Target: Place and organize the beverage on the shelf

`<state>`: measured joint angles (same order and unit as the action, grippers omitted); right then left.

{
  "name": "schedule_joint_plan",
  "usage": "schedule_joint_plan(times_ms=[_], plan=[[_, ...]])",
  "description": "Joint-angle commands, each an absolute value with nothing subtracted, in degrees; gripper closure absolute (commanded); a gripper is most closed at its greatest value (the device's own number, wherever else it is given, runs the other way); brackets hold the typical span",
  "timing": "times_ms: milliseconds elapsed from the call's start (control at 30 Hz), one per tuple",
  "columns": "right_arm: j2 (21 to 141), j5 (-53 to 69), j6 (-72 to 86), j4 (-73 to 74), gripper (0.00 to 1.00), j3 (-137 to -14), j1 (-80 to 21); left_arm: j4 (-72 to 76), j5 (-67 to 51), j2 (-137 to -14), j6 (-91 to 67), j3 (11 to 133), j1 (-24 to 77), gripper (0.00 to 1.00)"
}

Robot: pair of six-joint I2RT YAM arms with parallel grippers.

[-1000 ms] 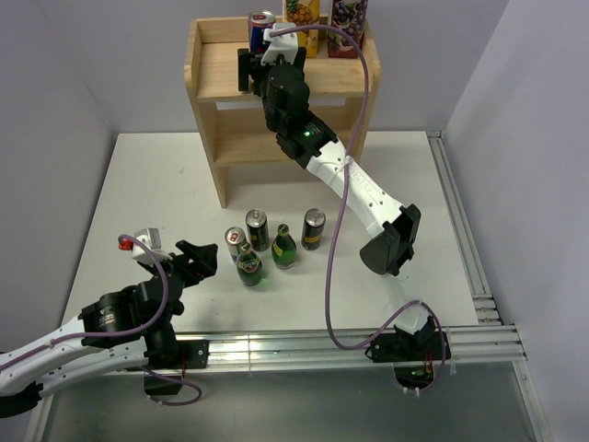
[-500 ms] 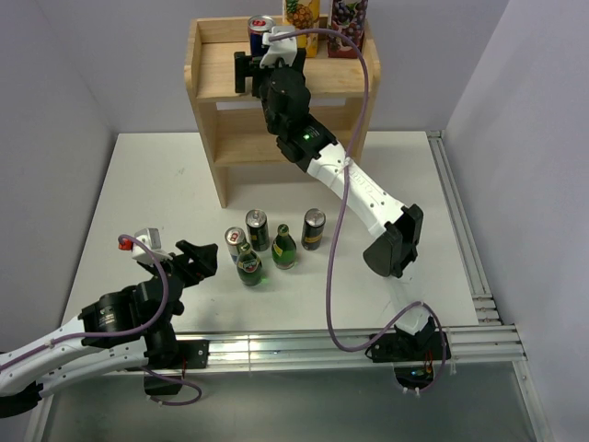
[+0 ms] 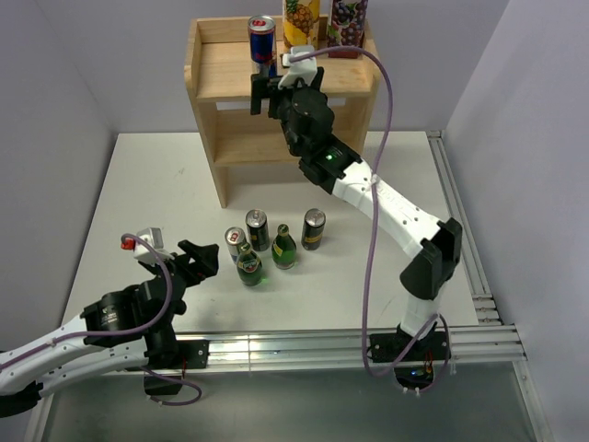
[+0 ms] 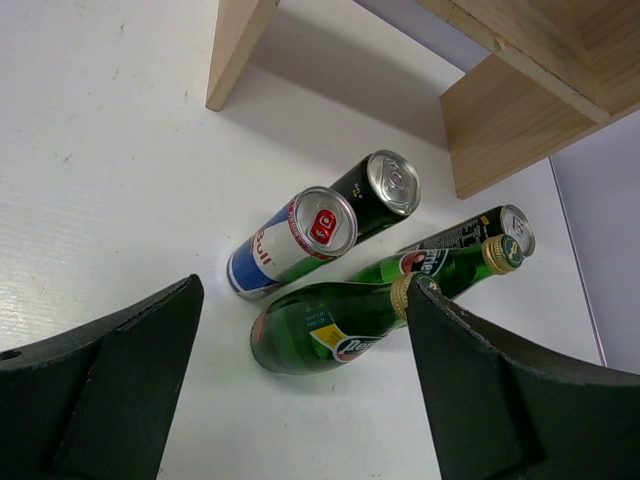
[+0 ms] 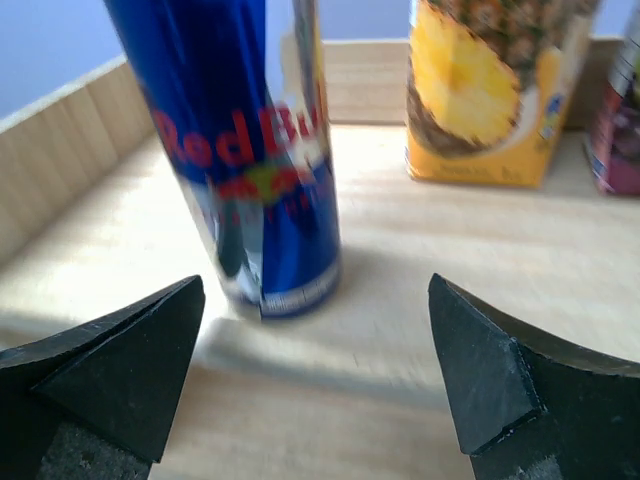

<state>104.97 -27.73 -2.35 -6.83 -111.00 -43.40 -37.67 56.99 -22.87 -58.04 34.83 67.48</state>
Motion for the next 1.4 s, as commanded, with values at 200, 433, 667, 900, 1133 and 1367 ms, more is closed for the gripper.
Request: schedule_joint_plan(times_ms=[200,433,667,900,1133,1367], plan=[[85.55,-33.48,3.77,-8.35,0.00,-88.18,-47.28,-36.58,57.76,-25.57,-58.10,35.25,67.76,0.10],[69.89,-37.88,8.69,-8.53,0.00,-70.68,-51.32,-24.44,49.31,-35.92,-53.17,32.70,68.38,0.11],[56.00,-41.21,15.02,-3.70,0.00,-56.98,-53.09,-16.35,58.17,-40.25,-57.99,25.84,77.16,0.09],[47.38,-43.24,17.49,-0.44,0.00,-50.19,-53.26,-11.18,65.21,-49.82,-61.70,24.43,83.66,0.07],[42.55,-43.33,19.60,2.64,0.00,-46.76,-53.26,-10.55,72.33,-66.50,-68.81,26.98,85.87,0.01],[39.03,-43.50,21.27,3.95,0.00,-42.89,-53.26,-0.02,71.99,-76.99,-63.06,27.25,82.71,0.01]])
